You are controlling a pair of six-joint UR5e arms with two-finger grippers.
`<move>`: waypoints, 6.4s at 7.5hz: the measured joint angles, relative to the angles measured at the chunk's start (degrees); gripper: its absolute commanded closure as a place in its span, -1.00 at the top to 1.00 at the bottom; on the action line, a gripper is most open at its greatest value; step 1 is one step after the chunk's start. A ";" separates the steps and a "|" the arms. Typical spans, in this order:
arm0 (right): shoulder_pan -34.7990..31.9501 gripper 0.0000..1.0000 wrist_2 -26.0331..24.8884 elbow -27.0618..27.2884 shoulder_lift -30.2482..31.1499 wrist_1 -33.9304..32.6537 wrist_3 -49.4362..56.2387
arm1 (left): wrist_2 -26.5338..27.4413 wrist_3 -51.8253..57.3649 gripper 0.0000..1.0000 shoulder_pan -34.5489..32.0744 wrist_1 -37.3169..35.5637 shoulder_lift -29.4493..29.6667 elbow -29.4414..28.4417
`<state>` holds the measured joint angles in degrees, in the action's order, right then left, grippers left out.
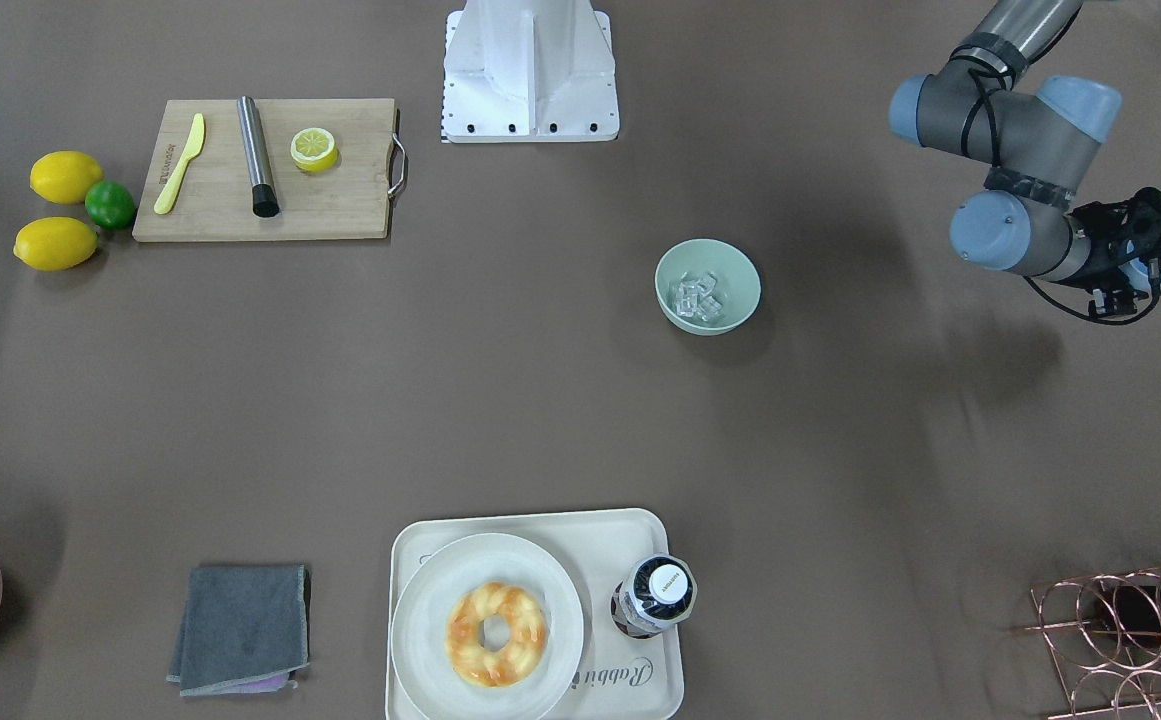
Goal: Pour ice into bowl
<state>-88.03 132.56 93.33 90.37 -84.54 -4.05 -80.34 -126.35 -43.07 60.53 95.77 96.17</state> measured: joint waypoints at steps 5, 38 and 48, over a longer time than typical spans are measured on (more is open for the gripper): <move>13.77 0.99 -2.52 7.97 -9.17 -1.65 -28.18 | 0.24 -2.77 0.72 2.76 8.48 1.84 -11.31; 54.32 -1.00 -21.64 -5.32 -53.68 -9.07 -56.16 | -47.00 90.28 0.94 -50.34 35.26 -13.50 5.66; 16.42 -1.00 1.87 6.30 -16.53 -12.25 -6.92 | -62.71 96.58 0.94 -47.98 41.94 -18.26 6.73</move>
<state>-71.61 134.43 99.63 73.84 -96.79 -10.96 -143.06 -29.77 -91.05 102.46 77.51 102.90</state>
